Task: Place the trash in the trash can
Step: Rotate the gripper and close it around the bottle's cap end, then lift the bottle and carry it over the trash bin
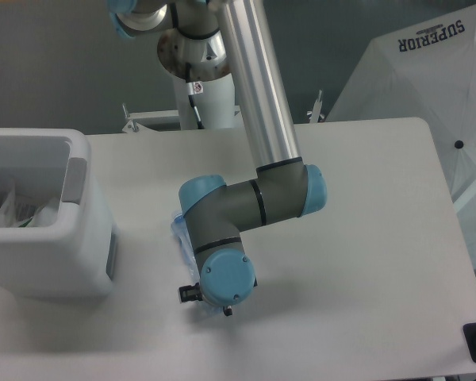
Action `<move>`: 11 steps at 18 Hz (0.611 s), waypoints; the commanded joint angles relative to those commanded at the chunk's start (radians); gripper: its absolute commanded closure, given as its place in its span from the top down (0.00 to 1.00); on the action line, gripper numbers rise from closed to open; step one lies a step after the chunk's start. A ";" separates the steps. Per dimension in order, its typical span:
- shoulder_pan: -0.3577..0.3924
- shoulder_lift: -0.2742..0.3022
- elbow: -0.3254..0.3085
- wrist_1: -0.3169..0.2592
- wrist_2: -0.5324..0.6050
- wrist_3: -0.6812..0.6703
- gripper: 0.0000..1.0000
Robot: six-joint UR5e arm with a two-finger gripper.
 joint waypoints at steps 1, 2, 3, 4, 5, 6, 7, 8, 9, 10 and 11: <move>0.000 0.000 0.002 0.002 0.000 0.000 0.62; 0.000 0.003 0.002 0.003 0.000 0.000 0.60; 0.000 0.005 0.002 0.006 -0.002 0.000 0.59; 0.000 0.006 0.002 0.009 -0.002 0.000 0.59; -0.002 0.008 0.003 0.009 -0.002 0.002 0.59; -0.002 0.011 0.005 0.009 -0.002 0.002 0.59; -0.002 0.017 0.008 0.009 -0.003 0.002 0.59; -0.002 0.028 0.011 0.011 -0.006 0.002 0.59; -0.002 0.041 0.015 0.017 -0.008 0.002 0.59; -0.002 0.058 0.017 0.035 -0.011 0.002 0.59; -0.002 0.078 0.017 0.063 -0.014 0.005 0.60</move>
